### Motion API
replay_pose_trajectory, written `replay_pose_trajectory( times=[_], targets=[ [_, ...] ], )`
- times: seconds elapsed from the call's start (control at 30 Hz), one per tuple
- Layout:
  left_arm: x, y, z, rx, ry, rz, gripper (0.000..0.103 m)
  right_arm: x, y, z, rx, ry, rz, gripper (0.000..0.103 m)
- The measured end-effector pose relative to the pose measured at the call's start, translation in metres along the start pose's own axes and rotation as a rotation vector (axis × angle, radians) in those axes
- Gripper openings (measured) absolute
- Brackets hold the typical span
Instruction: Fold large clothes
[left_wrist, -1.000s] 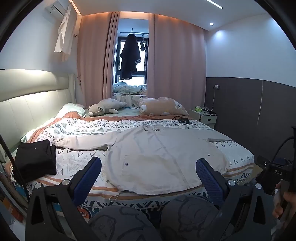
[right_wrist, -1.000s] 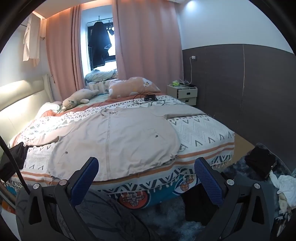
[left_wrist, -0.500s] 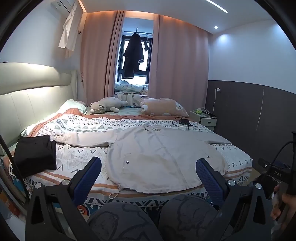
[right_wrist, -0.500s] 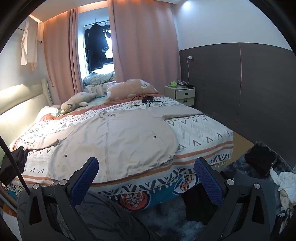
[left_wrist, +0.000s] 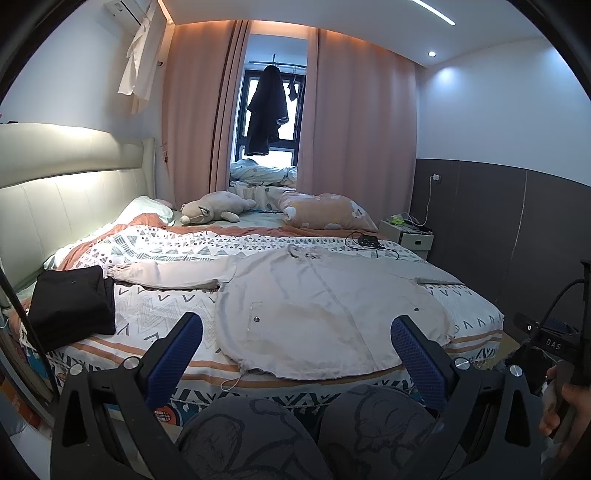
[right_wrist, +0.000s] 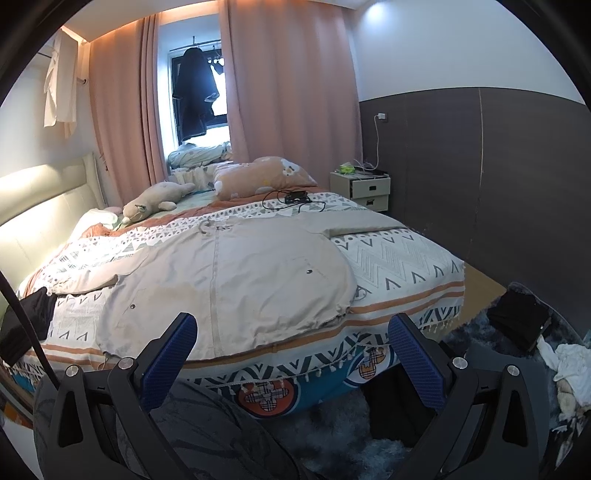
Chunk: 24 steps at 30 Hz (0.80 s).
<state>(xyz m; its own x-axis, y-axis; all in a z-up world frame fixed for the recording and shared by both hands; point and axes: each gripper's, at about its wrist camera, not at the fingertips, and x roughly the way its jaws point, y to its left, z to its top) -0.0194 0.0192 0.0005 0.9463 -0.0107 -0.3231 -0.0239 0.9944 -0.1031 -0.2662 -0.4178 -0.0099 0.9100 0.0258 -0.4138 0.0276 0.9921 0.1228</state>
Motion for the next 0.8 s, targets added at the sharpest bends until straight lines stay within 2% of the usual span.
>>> replay_pose_trajectory(
  times=[0.13,0.43,0.8],
  targets=[
    [-0.0018,0.0000,0.0005,-0.002,0.003,-0.007,0.103,-0.0001,0.0015,0.0000,-0.001,0.002,-0.021,0.103],
    [-0.0024,0.0003,0.0001,-0.009,0.003,-0.011,0.103,-0.0033,0.0029,-0.0012,0.011,0.002,0.000,0.103],
    [-0.0046,0.0017,-0.0003,-0.014,0.010,-0.029,0.103,-0.0089,0.0025,-0.0006,-0.001,-0.008,-0.017,0.103]
  ],
)
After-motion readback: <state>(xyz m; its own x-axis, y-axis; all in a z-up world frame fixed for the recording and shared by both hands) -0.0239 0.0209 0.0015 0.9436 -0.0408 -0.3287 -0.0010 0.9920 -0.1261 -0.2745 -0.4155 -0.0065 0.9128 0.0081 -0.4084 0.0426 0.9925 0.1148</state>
